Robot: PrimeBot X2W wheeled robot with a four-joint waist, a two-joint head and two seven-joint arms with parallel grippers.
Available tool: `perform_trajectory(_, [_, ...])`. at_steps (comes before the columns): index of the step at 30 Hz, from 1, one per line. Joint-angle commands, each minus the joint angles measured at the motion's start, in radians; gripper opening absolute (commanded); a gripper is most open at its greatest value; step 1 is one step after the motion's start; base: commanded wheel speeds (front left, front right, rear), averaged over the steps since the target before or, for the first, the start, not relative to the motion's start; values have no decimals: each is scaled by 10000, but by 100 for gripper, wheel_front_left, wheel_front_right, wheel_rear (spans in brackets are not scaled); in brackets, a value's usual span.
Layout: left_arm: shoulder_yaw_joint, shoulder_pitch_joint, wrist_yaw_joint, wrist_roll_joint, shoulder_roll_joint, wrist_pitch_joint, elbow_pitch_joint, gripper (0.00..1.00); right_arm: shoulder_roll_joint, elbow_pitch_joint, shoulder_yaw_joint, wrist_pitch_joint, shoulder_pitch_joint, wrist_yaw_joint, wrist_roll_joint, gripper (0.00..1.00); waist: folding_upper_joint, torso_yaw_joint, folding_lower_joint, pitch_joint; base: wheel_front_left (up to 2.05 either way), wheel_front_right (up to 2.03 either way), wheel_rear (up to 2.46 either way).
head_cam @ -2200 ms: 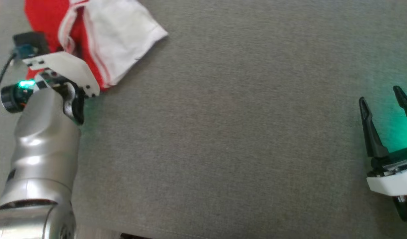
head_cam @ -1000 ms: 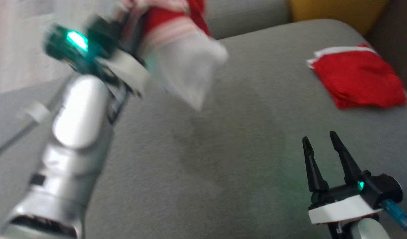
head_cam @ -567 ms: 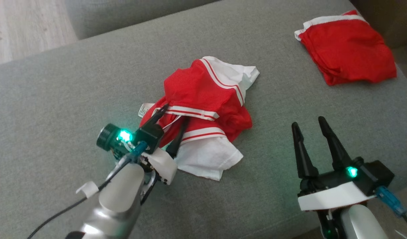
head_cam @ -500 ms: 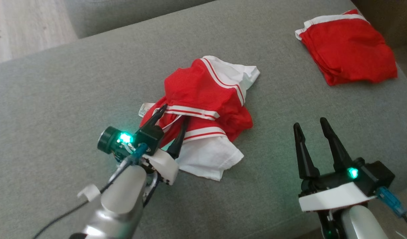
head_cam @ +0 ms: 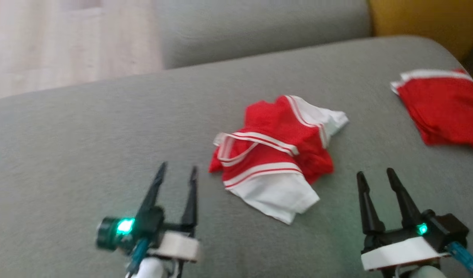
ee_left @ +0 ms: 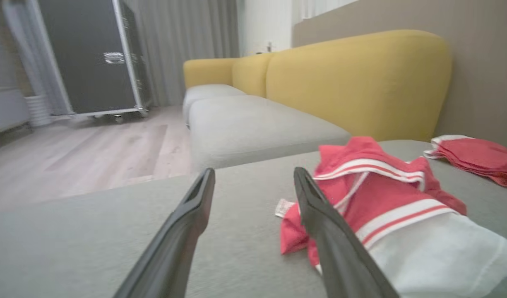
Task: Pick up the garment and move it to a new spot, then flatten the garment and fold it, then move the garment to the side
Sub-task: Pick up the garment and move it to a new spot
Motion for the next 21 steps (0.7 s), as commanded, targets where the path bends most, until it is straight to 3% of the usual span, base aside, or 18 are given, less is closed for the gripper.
perform_trajectory(1, [483, -93, 114, 89, 117, -93, -548, 100, -69, -281, 81, -109, -179, -7, 53, 100, -1, 687, 2, -587, 0, 0, 0])
perform_trajectory(8, [1467, 1934, 360, 438, 213, -94, -2332, 100, 68, -72, -427, -109, 317, -7, -182, 100, -1, 1220, 2, -1159, 0, 0, 0])
perform_trajectory(14, [1949, 3137, 265, 708, 175, -94, -2751, 100, 73, -48, -141, -109, 664, -7, -676, 100, -1, 1322, 2, -1391, 0, 0, 0])
perform_trajectory(21, [2209, 3465, 56, 842, 22, -95, -2860, 100, 129, -76, -94, -109, 834, -7, -700, 100, -1, 1387, 2, -1501, 0, 0, 0])
